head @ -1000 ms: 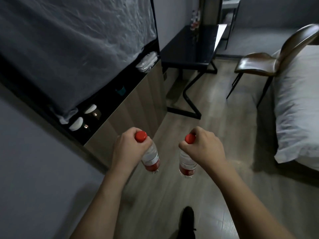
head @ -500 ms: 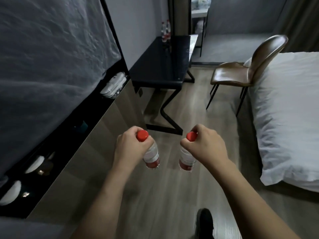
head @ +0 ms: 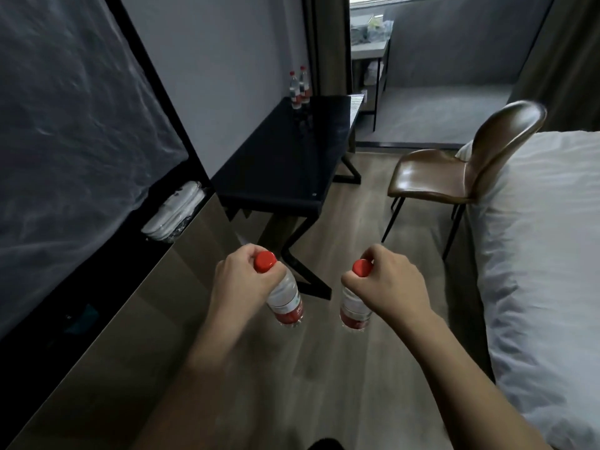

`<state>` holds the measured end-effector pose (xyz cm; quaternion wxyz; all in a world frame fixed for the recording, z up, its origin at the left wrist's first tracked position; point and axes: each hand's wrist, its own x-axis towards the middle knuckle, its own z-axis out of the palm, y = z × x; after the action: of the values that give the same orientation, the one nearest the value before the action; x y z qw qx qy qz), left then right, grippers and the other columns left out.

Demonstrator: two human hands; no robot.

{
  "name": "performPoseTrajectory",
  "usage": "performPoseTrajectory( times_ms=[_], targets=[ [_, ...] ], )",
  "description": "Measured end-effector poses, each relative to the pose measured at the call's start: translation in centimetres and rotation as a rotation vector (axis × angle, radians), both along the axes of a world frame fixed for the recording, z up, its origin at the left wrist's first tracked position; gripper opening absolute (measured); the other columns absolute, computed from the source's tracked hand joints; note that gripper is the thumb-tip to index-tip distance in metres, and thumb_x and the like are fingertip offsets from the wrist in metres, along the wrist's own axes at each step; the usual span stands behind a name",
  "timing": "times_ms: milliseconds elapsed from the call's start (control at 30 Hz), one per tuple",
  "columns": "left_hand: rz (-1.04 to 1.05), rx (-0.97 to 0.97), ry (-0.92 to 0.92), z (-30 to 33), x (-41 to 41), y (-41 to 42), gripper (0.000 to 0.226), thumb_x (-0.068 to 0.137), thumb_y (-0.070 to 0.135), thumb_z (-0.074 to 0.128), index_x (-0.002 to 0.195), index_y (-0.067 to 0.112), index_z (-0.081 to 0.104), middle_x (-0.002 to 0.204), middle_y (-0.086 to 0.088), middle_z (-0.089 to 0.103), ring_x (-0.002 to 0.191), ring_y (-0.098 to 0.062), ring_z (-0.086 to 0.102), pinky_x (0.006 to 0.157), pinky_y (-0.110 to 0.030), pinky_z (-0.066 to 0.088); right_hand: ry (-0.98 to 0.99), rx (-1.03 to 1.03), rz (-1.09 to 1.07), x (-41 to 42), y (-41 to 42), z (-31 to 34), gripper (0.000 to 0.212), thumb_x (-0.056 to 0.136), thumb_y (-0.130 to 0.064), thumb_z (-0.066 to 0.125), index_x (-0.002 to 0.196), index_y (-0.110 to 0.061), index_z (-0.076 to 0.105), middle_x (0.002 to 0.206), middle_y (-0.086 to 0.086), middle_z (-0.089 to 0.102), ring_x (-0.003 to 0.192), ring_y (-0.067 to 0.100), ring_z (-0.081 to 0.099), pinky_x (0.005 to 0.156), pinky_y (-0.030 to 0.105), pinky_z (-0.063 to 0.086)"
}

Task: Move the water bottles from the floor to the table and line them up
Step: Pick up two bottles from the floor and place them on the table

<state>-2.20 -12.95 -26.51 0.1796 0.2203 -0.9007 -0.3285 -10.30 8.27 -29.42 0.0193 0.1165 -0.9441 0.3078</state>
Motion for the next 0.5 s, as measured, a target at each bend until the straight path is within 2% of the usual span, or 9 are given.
performPoseTrajectory(
  times_ms=[133,200,300,400,500],
  targets=[
    [-0.037,0.032,-0.008,-0.1,-7.0,0.5,0.014,0.072,0.038,0.074,0.08,0.032,0.063,0.07,0.016,0.065,0.074,0.012,0.059,0.056,-0.014,0.04,-0.013,-0.013,-0.038,-7.0,0.6,0.0,0.028,0.063,-0.05,0.055,0.078,-0.027,0.052,0.069,-0.009,0.058,0.064,0.015,0.058,0.06,0.032,0.051],
    [-0.062,0.049,-0.006,-0.6,-10.8,0.5,0.013,0.073,0.035,0.074,0.079,0.032,0.064,0.073,0.02,0.066,0.075,0.011,0.06,0.057,-0.014,0.042,-0.023,-0.008,-0.04,-10.6,0.5,-0.5,0.028,0.063,-0.05,0.056,0.077,-0.026,0.052,0.069,-0.009,0.058,0.064,0.016,0.058,0.06,0.032,0.051],
    [-0.073,0.09,0.003,-1.6,-17.1,-0.2,0.01,0.071,0.03,0.074,0.075,0.029,0.065,0.076,0.024,0.066,0.071,0.005,0.063,0.058,-0.019,0.047,-0.042,0.011,-0.034,-16.5,-0.1,-1.4,0.028,0.064,-0.049,0.058,0.076,-0.025,0.052,0.07,-0.008,0.058,0.065,0.016,0.058,0.059,0.031,0.05],
    [-0.072,0.102,0.003,-2.5,-23.8,-1.4,0.01,0.07,0.03,0.074,0.075,0.03,0.066,0.071,0.019,0.067,0.068,0.001,0.065,0.065,-0.03,0.057,-0.05,0.034,-0.035,-23.0,-1.2,-1.8,0.028,0.065,-0.048,0.059,0.077,-0.024,0.053,0.071,-0.008,0.058,0.067,0.017,0.057,0.058,0.029,0.045],
    [-0.076,0.102,-0.018,-2.2,-31.0,-2.7,0.011,0.07,0.034,0.074,0.075,0.03,0.065,0.069,0.019,0.067,0.068,0.001,0.064,0.067,-0.03,0.058,-0.06,0.049,-0.04,-29.7,-2.1,-0.8,0.028,0.066,-0.048,0.059,0.081,-0.024,0.054,0.073,-0.009,0.059,0.068,0.014,0.057,0.058,0.029,0.044]
  ],
)
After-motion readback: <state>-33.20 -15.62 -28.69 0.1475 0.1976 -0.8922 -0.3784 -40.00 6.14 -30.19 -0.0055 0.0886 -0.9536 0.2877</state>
